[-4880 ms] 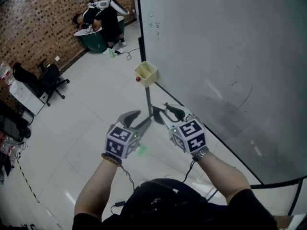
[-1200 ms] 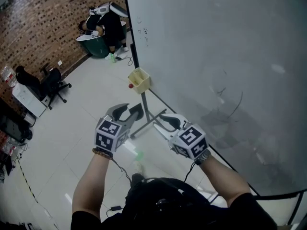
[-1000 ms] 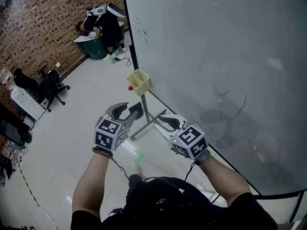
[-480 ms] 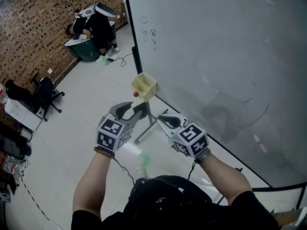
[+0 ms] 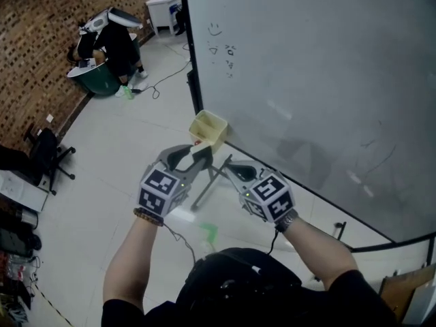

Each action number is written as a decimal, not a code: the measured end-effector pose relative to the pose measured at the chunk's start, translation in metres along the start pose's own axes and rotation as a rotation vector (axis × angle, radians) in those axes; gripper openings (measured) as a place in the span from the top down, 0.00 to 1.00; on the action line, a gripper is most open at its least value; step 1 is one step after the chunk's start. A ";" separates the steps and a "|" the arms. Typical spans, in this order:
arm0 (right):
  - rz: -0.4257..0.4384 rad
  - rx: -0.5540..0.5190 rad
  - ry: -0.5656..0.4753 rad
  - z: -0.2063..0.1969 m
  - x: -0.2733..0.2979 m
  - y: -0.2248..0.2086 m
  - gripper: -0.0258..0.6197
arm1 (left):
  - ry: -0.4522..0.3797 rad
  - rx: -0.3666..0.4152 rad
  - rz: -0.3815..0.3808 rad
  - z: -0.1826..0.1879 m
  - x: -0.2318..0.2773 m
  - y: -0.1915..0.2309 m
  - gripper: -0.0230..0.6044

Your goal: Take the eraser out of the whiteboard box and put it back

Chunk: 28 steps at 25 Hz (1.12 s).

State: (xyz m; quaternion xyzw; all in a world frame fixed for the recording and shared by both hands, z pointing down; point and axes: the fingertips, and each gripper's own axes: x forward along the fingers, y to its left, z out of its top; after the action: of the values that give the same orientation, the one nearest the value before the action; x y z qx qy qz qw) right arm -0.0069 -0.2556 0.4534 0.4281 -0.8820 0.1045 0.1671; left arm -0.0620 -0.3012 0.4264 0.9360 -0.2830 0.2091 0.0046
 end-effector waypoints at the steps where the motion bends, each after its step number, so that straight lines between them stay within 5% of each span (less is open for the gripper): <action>1: -0.019 0.007 0.002 0.001 0.004 0.000 0.92 | -0.002 0.009 -0.018 0.000 0.001 0.004 0.70; 16: -0.243 0.108 0.027 0.004 0.030 0.003 0.92 | -0.053 0.156 -0.253 0.006 0.014 0.033 0.70; 28: -0.291 0.142 0.040 0.004 0.047 -0.015 0.92 | -0.062 0.214 -0.328 0.008 0.040 0.055 0.70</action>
State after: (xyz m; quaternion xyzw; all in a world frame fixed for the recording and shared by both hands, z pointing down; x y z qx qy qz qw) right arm -0.0235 -0.2997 0.4686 0.5600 -0.7975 0.1496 0.1673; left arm -0.0577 -0.3696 0.4289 0.9708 -0.1027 0.2053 -0.0694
